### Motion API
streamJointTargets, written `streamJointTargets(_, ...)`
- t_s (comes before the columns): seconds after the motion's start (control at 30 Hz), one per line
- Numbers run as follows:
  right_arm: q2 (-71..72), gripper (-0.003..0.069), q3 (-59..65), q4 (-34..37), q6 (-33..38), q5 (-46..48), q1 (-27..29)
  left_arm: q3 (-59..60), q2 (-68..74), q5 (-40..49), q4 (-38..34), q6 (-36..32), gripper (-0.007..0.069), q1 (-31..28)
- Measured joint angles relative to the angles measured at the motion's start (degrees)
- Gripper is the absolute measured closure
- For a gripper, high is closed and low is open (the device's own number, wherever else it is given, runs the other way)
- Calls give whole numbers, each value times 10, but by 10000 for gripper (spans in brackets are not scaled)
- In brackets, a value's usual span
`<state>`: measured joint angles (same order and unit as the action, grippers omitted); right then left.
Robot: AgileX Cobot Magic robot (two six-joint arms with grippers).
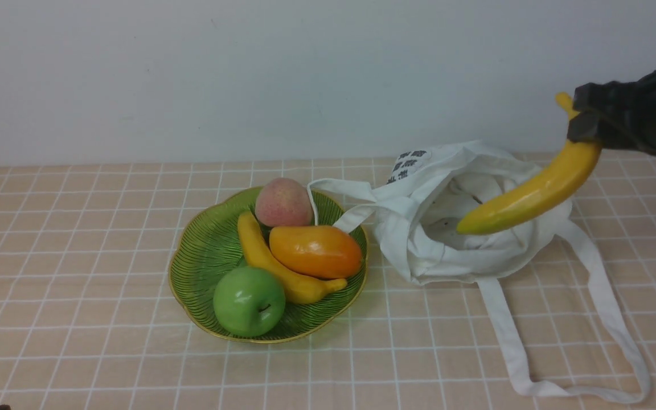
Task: Take the fruit out of the bag on the brown coffee tablecloth and place them on the plate.
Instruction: 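Take the banana out of the bag and place it in the fruit dish with the right gripper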
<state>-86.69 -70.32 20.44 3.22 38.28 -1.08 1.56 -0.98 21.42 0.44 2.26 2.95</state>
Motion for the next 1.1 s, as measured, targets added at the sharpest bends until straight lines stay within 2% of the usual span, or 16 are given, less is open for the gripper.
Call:
streamJointTargets(0.17,52,379,0,17,1,-17,-13,0,0,0,0,0,632,0)
streamJointTargets(0.3,73,379,-6,126,106,-34,-101,0,0,0,0,0,632,0)
streamJointTargets(0.4,46,379,-29,175,161,-21,-155,0,0,0,0,0,632,0)
streamJointTargets(0.53,-32,379,-88,208,214,-14,-237,0,0,0,0,0,632,0)
streamJointTargets(0.7,-148,379,-176,212,221,-15,-314,0,0,0,0,0,632,0)
streamJointTargets(0.87,-246,379,-248,214,221,-42,-343,0,0,0,0,0,632,0)
streamJointTargets(1.1,-357,379,-310,217,222,-111,-350,0,0,0,0,0,632,0)
